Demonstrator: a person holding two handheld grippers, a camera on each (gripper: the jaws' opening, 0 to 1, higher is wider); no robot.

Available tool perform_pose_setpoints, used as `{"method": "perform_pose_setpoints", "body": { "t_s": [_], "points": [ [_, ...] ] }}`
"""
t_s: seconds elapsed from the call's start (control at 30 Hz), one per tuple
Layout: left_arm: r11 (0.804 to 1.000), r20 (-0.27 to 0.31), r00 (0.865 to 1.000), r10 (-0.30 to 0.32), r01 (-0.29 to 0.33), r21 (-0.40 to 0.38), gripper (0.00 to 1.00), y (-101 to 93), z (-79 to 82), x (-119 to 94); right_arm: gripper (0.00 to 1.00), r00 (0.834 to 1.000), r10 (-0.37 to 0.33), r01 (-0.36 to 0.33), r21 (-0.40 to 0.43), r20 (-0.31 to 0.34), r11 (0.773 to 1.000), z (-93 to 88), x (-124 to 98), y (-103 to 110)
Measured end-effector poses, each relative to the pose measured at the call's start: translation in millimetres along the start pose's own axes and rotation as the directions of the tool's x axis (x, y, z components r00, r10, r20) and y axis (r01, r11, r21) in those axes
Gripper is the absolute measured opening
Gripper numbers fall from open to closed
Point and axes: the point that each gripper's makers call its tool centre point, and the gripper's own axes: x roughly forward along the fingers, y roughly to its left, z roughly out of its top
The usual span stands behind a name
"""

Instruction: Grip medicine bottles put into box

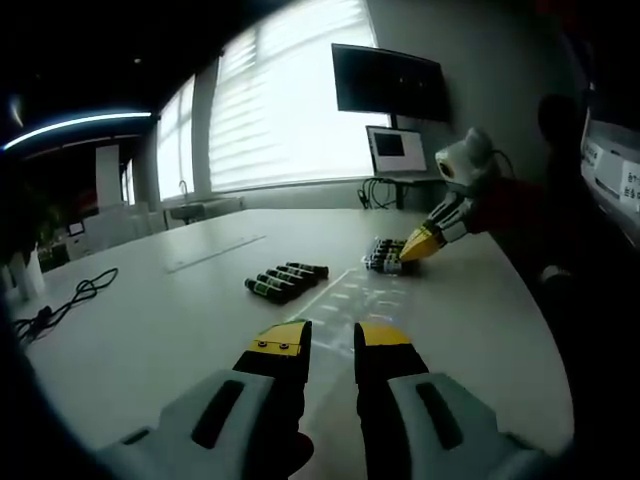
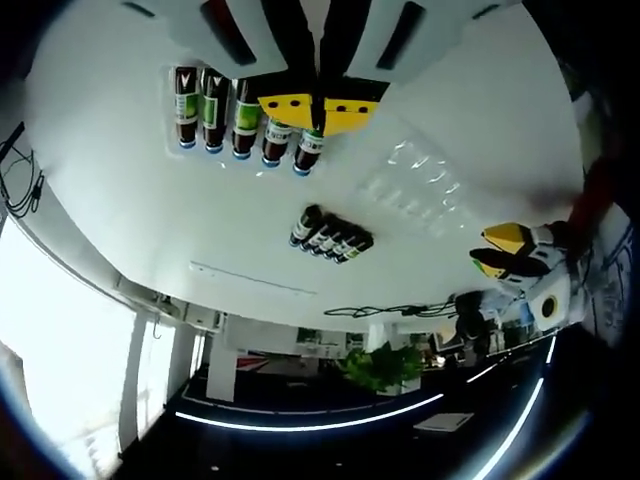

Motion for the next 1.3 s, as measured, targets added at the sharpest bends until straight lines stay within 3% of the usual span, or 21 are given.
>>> {"method": "perform_pose_setpoints", "body": {
  "t_s": [0.3, 0.77, 1.3],
  "points": [
    [1.0, -0.002, 1.0, -0.002, 0.002, -0.002, 0.11, -0.5, -0.5, 0, 0.0, 0.998, -0.038, 0.037, 0.029, 0.045, 0.999, 5.5, -4, -9],
    [1.0, 0.019, 1.0, -0.002, 0.002, -0.001, 0.11, -0.4, 5.8, -2, 0.0, 0.995, -0.037, 0.028, 0.093, 0.098, 0.995, 12.5, 1, -10],
    [1.0, 0.012, 1.0, 0.011, -0.011, 0.001, 0.11, 2.9, 4.5, -3, 0.04, 0.98, -0.027, 0.021, 0.033, 0.195, 0.999, 53.1, 5, -6]
  ]
}}
